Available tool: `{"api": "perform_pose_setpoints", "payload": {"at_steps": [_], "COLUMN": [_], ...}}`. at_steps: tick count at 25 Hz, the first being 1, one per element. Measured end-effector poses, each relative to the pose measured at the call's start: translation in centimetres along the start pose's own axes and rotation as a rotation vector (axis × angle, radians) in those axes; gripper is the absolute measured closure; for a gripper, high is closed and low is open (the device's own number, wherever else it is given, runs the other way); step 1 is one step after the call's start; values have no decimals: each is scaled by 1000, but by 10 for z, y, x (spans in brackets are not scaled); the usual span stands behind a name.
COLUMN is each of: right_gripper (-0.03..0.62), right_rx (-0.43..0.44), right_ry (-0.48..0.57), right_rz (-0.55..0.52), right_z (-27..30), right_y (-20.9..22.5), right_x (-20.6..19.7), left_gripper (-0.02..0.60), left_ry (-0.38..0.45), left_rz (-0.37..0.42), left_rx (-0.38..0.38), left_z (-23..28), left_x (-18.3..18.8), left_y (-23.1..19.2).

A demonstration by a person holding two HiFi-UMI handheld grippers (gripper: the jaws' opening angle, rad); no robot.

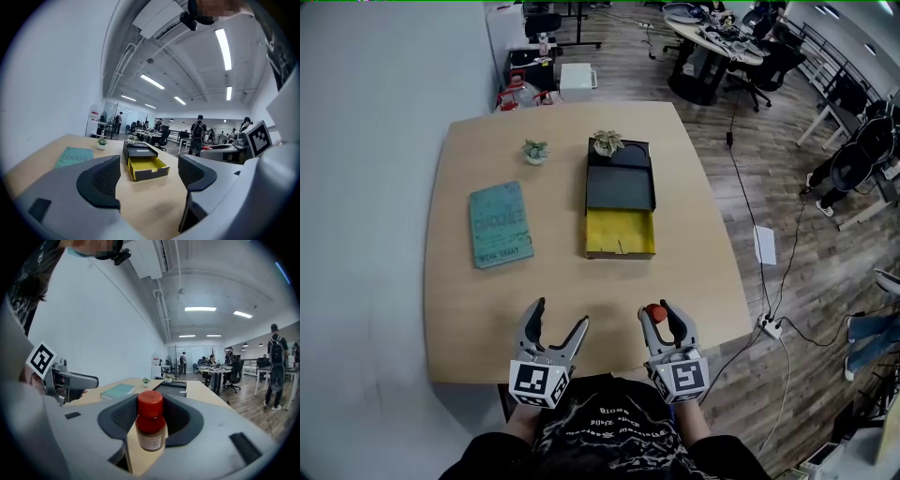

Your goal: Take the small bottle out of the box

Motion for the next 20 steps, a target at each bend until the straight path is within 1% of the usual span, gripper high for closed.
{"api": "perform_pose_setpoints", "payload": {"at_steps": [7, 13, 16, 20], "right_gripper": [434, 434, 434, 434], "right_rx": [-12, 3, 15, 55], "right_ry": [-40, -37, -23, -18], "right_rz": [34, 32, 25, 34], "right_z": [-14, -15, -12, -7], "right_y": [-11, -13, -12, -15], "right_x": [-27, -26, -21, -19], "left_gripper": [186, 189, 315, 443], "left_ry": [-18, -22, -11, -10], "left_rz": [0, 3, 6, 12], "left_rx": [-8, -36, -30, -25], "left_z": [-7, -9, -11, -12], "left_x": [-11, -12, -9, -10], "left_y": [3, 11, 13, 14]}}
Point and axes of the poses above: the fingertips, and each gripper's own axes: z forward along the fingers, y to its right, x out of its top, the point moved 4 cm from there along -z, backward along the fingers, and after that the axes turned 7 degrees about x, right-handed, at the moved point
